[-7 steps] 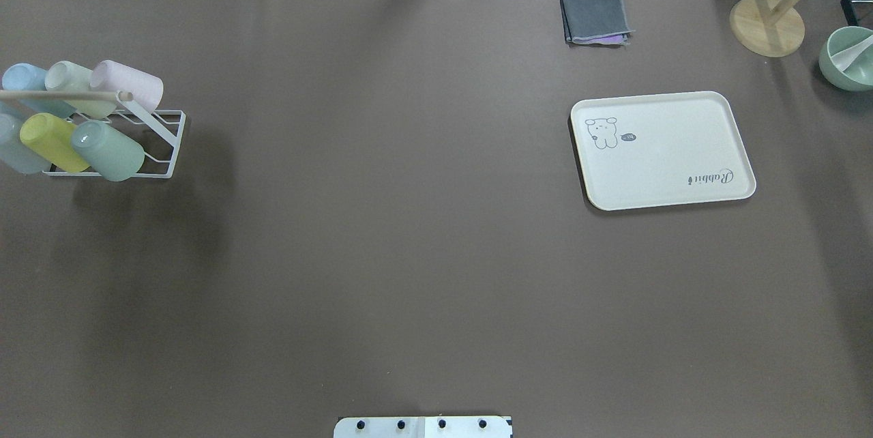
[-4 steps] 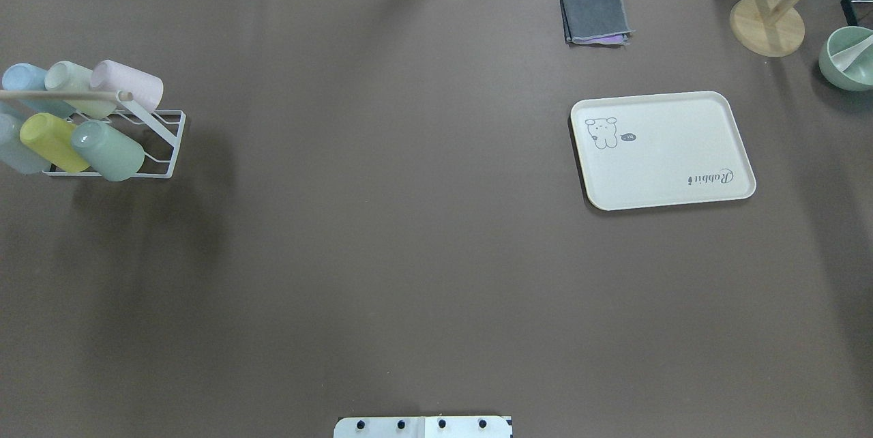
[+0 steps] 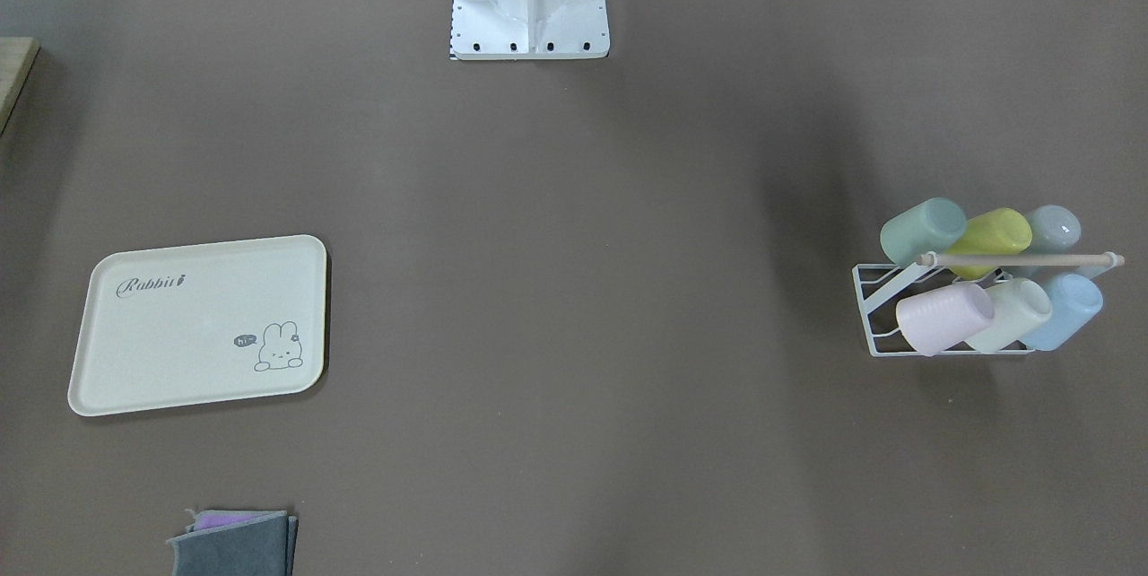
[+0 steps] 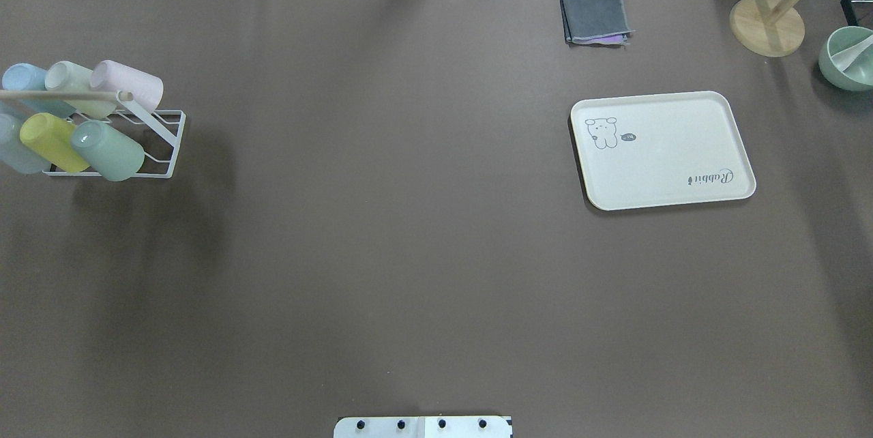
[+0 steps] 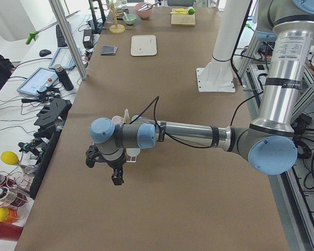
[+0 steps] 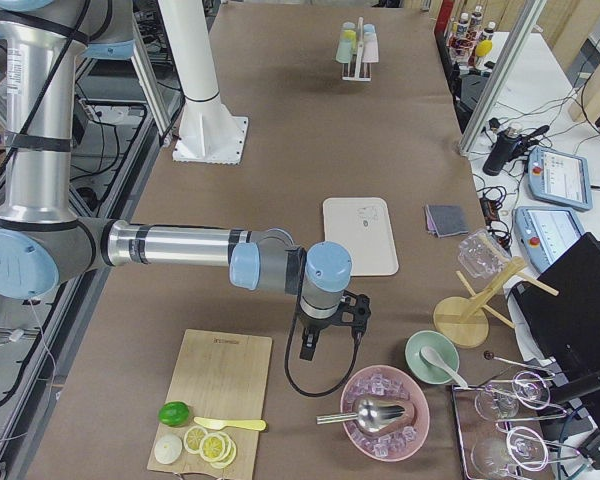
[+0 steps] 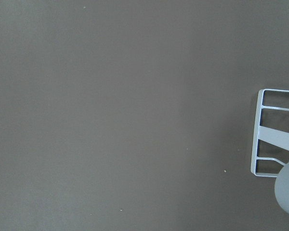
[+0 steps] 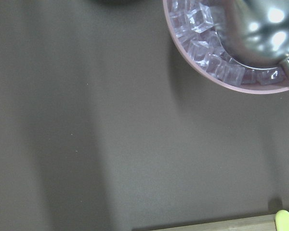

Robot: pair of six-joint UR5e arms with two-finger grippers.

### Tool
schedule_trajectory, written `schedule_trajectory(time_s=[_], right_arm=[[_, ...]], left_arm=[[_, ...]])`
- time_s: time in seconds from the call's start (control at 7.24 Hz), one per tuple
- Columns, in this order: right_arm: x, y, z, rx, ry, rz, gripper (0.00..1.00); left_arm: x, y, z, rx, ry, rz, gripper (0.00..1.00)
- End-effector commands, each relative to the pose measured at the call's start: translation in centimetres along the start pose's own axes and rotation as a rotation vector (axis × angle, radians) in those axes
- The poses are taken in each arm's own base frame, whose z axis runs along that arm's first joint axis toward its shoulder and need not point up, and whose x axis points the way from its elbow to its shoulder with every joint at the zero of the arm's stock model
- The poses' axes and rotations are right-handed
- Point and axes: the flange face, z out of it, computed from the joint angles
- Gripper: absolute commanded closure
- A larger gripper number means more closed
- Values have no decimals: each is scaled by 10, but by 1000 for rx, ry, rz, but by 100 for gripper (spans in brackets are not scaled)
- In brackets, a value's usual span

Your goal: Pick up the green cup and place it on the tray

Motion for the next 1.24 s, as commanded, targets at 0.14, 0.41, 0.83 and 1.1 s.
schedule_trajectory(time_s=[0.14,0.41,0.83,1.1], right_arm=[[-9,2,19,-39,34,-35,0],[-15,-1,14,-28,33,-47,0],[-48,-40,25,136,-144,-126,0],[-106,-62,60,182,-224,-85,0]], left_arm=[[2,-1,-3,3,0,2,2],[12,-3,-12,22,1,18,2],[88,17,-83,78,1,79,2],[128,44,-125,166,5,166,2]])
